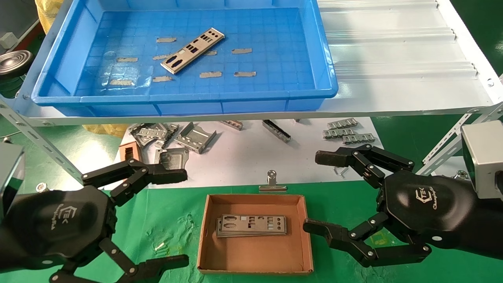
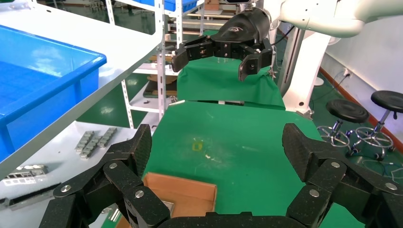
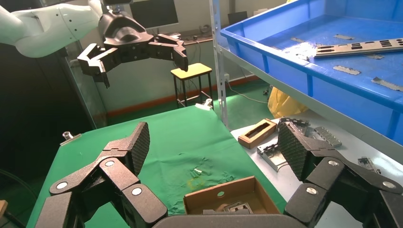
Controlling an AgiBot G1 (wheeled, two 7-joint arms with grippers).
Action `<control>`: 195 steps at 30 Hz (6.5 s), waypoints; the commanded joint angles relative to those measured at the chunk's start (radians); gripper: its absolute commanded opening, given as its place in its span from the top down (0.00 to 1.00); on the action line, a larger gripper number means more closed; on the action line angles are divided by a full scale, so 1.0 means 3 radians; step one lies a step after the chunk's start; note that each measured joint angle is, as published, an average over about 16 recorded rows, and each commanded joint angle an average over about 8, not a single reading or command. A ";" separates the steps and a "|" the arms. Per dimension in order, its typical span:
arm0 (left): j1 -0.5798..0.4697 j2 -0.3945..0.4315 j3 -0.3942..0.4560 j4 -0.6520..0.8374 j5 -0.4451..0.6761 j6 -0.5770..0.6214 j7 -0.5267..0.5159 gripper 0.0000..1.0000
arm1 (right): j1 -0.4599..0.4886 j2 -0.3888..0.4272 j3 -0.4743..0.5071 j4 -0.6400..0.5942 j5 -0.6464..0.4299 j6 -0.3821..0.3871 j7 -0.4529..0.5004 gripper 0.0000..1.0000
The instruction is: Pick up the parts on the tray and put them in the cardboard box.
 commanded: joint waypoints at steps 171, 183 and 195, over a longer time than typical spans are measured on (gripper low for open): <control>-0.3024 0.2179 0.0823 0.4221 0.2060 -0.1907 0.0845 1.00 | 0.0000 0.0000 0.0000 0.0000 0.0000 0.0000 0.0000 0.00; -0.3076 0.2170 0.0790 0.4234 0.2014 -0.1928 0.0886 1.00 | 0.0000 0.0000 0.0000 0.0000 0.0000 0.0000 0.0000 0.00; -0.3202 0.2068 0.0740 0.4183 0.1940 -0.1562 0.0903 1.00 | 0.0000 0.0000 0.0000 0.0000 0.0000 0.0000 0.0000 0.00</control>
